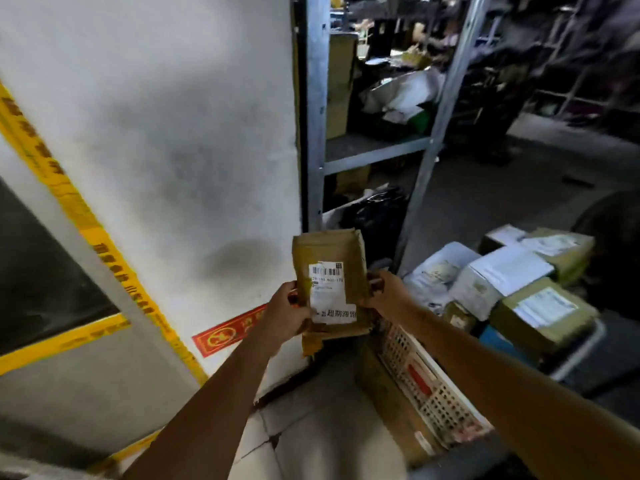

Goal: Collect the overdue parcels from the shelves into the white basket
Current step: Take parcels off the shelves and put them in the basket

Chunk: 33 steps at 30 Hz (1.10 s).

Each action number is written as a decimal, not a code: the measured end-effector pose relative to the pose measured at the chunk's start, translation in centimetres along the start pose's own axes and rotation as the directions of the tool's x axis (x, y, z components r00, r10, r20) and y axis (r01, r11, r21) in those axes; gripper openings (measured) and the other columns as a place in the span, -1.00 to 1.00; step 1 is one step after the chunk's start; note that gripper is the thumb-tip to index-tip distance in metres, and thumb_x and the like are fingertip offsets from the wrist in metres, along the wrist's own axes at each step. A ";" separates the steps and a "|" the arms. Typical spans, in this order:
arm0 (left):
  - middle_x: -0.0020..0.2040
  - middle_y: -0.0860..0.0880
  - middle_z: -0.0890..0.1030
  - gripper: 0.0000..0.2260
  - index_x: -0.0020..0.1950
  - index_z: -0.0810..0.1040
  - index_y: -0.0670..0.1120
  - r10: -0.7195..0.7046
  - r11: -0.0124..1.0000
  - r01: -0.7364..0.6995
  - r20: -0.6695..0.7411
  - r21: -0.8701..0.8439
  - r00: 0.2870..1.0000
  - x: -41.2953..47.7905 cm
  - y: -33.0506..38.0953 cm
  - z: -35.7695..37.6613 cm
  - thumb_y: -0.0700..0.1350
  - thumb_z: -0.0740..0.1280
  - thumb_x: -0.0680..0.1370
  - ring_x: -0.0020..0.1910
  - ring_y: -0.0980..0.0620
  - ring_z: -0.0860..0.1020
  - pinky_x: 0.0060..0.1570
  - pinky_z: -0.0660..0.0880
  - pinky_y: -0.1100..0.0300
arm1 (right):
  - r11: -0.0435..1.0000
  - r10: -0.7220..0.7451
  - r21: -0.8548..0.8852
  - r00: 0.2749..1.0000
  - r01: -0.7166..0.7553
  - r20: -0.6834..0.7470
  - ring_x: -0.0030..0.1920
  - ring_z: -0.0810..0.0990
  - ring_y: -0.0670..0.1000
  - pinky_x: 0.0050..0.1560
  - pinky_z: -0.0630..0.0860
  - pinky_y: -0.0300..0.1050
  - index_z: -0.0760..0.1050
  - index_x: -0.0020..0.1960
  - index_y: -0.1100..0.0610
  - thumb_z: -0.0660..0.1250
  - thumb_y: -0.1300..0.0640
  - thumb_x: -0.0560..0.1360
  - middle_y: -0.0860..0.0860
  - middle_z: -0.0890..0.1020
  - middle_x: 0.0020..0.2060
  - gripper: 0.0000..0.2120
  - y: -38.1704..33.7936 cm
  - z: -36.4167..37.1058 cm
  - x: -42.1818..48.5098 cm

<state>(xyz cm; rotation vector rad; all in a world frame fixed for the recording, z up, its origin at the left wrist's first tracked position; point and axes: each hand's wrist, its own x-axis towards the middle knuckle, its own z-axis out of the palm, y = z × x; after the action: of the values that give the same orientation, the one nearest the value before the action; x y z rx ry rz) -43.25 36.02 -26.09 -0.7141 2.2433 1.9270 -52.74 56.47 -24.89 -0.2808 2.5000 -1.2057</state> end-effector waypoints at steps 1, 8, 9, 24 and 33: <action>0.32 -0.04 0.52 -0.38 0.50 0.30 0.01 0.006 0.999 -0.007 0.027 0.037 1.000 1.2 0.6 1.5 -0.22 0.47 0.50 0.22 -0.11 0.56 0.09 0.61 -0.05 | 1.000 0.022 -0.005 0.999 -0.022 -0.030 0.06 0.60 0.06 0.08 0.60 0.03 0.45 0.18 0.02 0.51 0.14 0.42 -0.01 0.62 0.02 -0.61 0.9 -1.5 0.2; 0.39 -0.03 0.47 -0.30 0.56 0.22 0.05 0.062 0.987 -0.097 0.262 0.124 0.963 7.7 6.4 11.3 -0.19 0.46 0.50 0.25 -0.07 0.53 0.21 0.54 -0.09 | 0.968 0.236 0.153 0.934 -0.201 -0.268 -0.05 0.54 0.03 -0.18 0.50 -0.17 0.46 0.22 0.19 0.55 0.29 0.36 0.03 0.55 -0.04 -0.51 5.7 -10.7 0.4; 0.37 -0.04 0.50 -0.32 0.55 0.25 0.03 0.079 0.984 -0.122 0.293 0.132 0.953 8.8 7.2 12.7 -0.22 0.46 0.50 0.23 -0.07 0.54 0.19 0.55 -0.09 | 0.958 0.271 0.175 0.913 -0.226 -0.306 -0.09 0.55 0.04 -0.20 0.52 -0.15 0.46 0.21 0.19 0.55 0.30 0.35 0.03 0.56 -0.07 -0.52 6.2 -11.7 0.2; 0.12 -0.09 0.60 -0.44 0.47 0.33 -0.08 0.120 0.903 -0.414 0.856 0.116 0.503 11.0 16.7 29.8 -0.29 0.42 0.51 0.07 -0.12 0.63 0.04 0.63 0.00 | 0.824 0.547 0.365 0.441 -0.434 -0.711 0.04 0.63 0.05 0.04 0.62 0.11 0.52 0.20 0.09 0.56 0.15 0.30 0.01 0.65 0.01 -0.50 11.8 -21.4 -9.1; 0.18 -0.14 0.61 -0.42 0.47 0.32 -0.05 -0.010 0.900 -0.388 0.900 0.198 0.435 11.3 16.4 38.3 -0.28 0.44 0.50 0.08 -0.13 0.63 -0.09 0.62 0.09 | 0.767 0.625 0.463 0.352 -0.443 -0.697 0.03 0.63 0.04 0.02 0.62 0.02 0.49 0.08 0.02 0.55 0.20 0.32 0.01 0.64 -0.03 -0.60 17.1 -24.3 -10.7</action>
<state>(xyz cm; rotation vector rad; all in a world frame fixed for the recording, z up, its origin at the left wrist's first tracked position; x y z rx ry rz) -68.48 70.86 -22.76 0.5798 1.8504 1.2877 -52.92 87.88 -21.94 1.4400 2.7000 -1.4374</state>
